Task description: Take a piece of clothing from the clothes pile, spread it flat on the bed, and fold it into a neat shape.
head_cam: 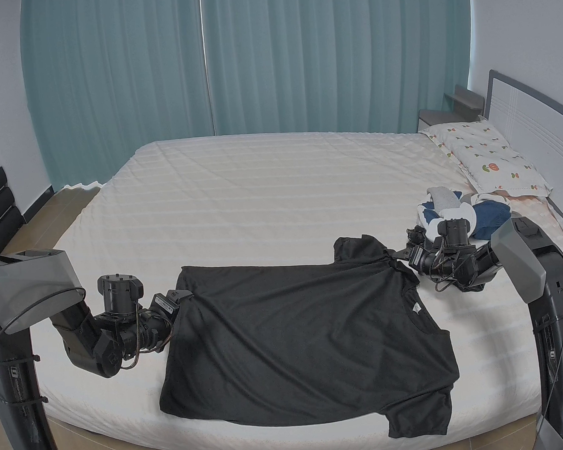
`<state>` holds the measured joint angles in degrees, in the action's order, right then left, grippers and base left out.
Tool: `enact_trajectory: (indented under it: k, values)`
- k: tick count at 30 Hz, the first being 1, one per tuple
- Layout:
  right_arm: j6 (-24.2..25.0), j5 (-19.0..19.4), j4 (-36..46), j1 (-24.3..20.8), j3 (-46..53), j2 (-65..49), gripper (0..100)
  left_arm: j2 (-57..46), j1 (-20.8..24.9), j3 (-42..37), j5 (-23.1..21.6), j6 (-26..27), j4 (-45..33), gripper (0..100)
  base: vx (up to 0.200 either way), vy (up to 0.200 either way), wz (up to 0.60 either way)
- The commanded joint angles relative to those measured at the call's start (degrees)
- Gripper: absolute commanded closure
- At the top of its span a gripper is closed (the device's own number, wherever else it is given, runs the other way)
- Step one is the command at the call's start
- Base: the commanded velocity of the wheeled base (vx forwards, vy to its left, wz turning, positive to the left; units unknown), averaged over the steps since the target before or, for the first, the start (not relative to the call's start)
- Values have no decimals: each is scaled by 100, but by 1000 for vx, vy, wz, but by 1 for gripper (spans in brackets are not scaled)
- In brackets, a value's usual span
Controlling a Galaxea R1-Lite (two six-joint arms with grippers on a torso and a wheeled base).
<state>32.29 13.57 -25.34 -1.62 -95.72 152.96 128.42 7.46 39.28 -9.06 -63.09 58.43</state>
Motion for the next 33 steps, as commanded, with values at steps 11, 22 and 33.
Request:
enact_trajectory:
  k: [11, 22, 33]
  values:
    - [-1076, -302, -647, -198, 106, 314, 0, 17, 1, 1, 0, 7, 2, 0, 0, 0, 0]
    - [-997, -504, -656, -207, -447, 428, 100, 17, 1, 1, 0, 7, 11, 0, 0, 0, 0]
    - [207, -680, -665, -198, -1634, 657, 100, 17, 1, 1, 0, 7, 11, 0, 0, 0, 0]
